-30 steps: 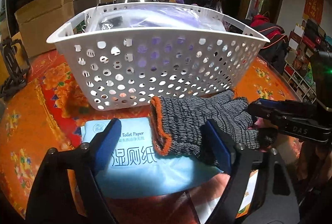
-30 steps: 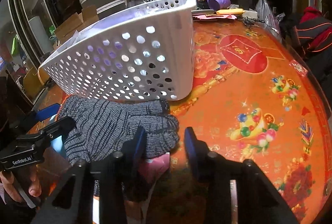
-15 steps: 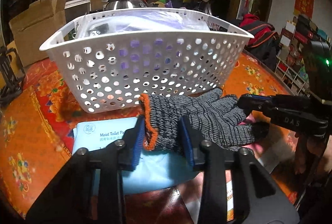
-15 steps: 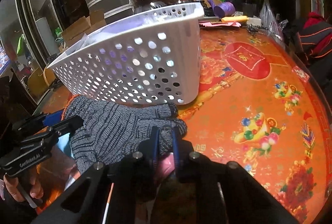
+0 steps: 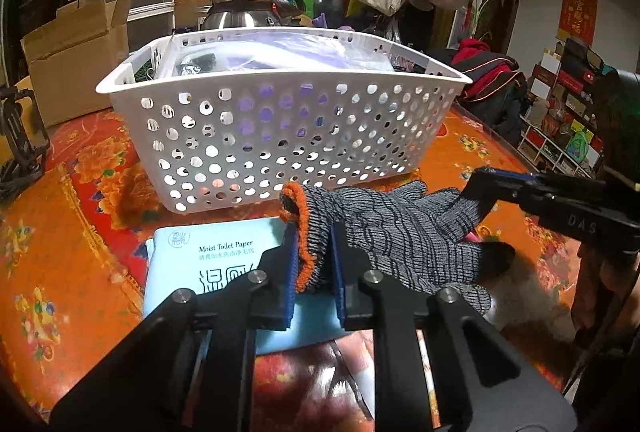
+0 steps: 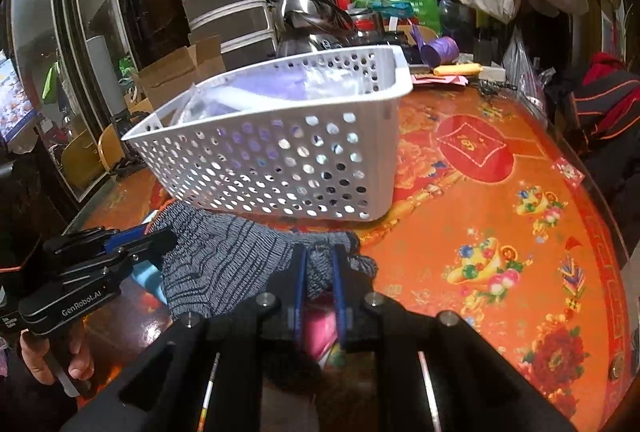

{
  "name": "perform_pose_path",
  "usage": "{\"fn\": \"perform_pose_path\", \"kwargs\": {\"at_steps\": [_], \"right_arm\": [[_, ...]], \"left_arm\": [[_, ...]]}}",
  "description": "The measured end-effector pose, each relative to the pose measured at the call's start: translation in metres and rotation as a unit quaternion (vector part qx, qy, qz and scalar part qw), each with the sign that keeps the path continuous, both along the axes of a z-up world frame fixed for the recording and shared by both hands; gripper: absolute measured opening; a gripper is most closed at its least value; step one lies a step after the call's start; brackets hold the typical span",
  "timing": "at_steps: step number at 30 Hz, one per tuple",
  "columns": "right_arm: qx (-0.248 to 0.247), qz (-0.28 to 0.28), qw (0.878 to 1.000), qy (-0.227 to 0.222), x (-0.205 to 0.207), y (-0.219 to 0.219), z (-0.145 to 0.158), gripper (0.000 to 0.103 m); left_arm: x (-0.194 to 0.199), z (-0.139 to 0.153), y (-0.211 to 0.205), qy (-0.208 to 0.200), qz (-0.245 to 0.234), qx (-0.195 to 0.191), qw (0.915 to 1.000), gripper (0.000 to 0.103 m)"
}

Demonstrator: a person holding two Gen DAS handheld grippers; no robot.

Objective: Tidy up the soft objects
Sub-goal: 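Grasp the grey knit gloves at the orange cuff with both tools, then lift the grey gloves with both tools into the basket and open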

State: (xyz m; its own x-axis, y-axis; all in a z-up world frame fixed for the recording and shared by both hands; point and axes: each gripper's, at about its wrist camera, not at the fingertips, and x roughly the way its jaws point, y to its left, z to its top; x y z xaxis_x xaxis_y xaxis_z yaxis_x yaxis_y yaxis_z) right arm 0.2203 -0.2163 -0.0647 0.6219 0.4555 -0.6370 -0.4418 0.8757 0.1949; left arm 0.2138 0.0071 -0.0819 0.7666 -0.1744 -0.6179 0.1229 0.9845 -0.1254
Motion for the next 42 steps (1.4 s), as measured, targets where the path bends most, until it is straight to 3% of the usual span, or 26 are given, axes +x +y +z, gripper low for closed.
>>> {"fn": "perform_pose_path", "kwargs": {"at_steps": [4, 14, 20, 27, 35, 42], "right_arm": [[-0.001, 0.004, 1.000, -0.011, -0.008, 0.001, 0.008, 0.011], [-0.003, 0.019, 0.999, -0.037, -0.029, 0.007, 0.030, 0.011], [-0.001, 0.030, 0.998, -0.052, -0.039, 0.010, 0.053, 0.011], [0.008, 0.039, 0.996, -0.080, -0.047, 0.011, 0.094, 0.011], [0.007, 0.035, 0.993, -0.115, -0.023, 0.023, 0.157, 0.011], [-0.005, 0.012, 0.994, -0.111, 0.041, 0.038, 0.186, 0.011]], "left_arm": [[-0.011, 0.000, 0.003, -0.007, 0.011, 0.011, 0.9998, 0.013], [-0.038, 0.020, 0.013, -0.021, 0.005, -0.005, 0.9997, 0.012], [-0.051, 0.044, 0.015, -0.034, 0.005, -0.010, 0.9994, 0.012], [-0.054, 0.096, 0.024, -0.058, 0.001, -0.024, 0.9980, 0.012], [-0.012, 0.165, 0.040, -0.078, 0.009, -0.031, 0.9964, 0.012], [0.062, 0.195, 0.057, -0.073, 0.039, -0.029, 0.9962, 0.012]]}}
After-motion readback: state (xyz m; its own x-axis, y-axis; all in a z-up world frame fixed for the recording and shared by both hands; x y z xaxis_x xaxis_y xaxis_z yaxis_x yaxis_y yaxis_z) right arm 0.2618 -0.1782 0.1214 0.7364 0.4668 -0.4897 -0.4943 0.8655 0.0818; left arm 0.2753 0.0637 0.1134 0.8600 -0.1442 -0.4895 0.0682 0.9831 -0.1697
